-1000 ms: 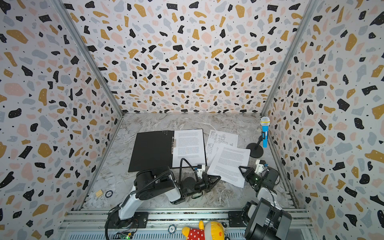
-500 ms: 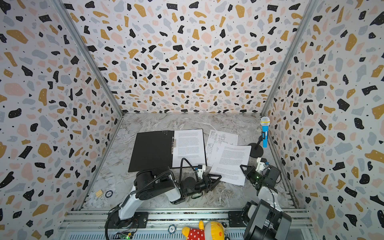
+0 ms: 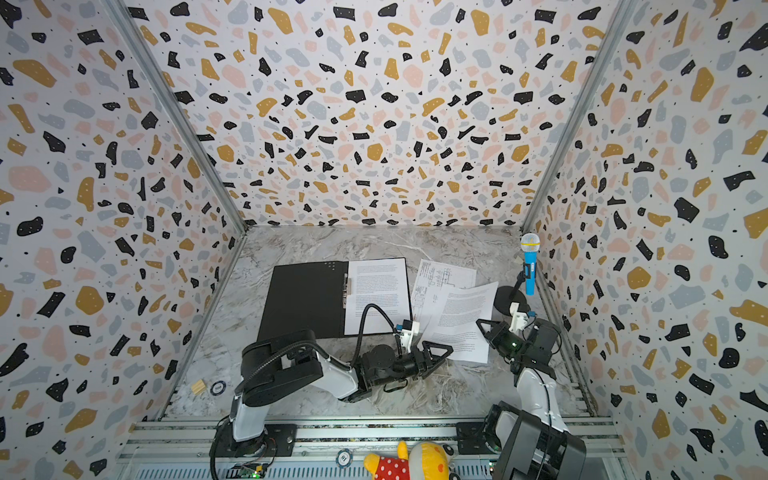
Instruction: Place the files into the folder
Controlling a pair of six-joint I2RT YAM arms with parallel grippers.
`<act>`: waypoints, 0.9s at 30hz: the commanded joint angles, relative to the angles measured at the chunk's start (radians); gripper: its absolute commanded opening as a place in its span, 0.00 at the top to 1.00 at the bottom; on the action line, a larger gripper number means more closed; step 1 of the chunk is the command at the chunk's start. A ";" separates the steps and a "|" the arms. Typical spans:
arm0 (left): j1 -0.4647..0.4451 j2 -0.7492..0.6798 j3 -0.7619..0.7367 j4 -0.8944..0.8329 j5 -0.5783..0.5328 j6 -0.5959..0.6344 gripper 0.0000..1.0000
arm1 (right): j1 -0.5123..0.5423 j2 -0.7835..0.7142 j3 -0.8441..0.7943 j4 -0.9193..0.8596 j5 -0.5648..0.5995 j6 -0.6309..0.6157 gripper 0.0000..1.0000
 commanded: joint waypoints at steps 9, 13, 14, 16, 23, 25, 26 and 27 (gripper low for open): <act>-0.002 -0.239 -0.157 -0.195 -0.028 0.160 0.00 | 0.272 0.000 0.188 0.120 0.140 0.187 1.00; -0.002 -0.416 -0.178 -0.385 -0.105 0.257 0.00 | 0.407 0.085 0.303 0.144 0.205 0.207 1.00; 0.000 -0.465 -0.181 -0.456 -0.142 0.286 0.00 | 0.446 0.113 0.336 0.151 0.222 0.210 1.00; 0.011 -0.555 -0.191 -0.564 -0.199 0.324 0.00 | 0.520 0.166 0.400 0.156 0.261 0.207 1.00; 0.130 -0.823 -0.332 -0.718 -0.296 0.337 0.01 | 0.743 0.438 0.698 0.132 0.330 0.160 1.00; 0.174 -0.889 -0.368 -0.756 -0.307 0.334 0.00 | 0.778 0.517 0.788 0.113 0.329 0.143 1.00; 0.197 -0.917 -0.385 -0.770 -0.310 0.331 0.00 | 0.791 0.550 0.831 0.099 0.327 0.131 1.00; 0.228 -0.949 -0.402 -0.785 -0.307 0.328 0.00 | 0.803 0.583 0.878 0.081 0.325 0.117 1.00</act>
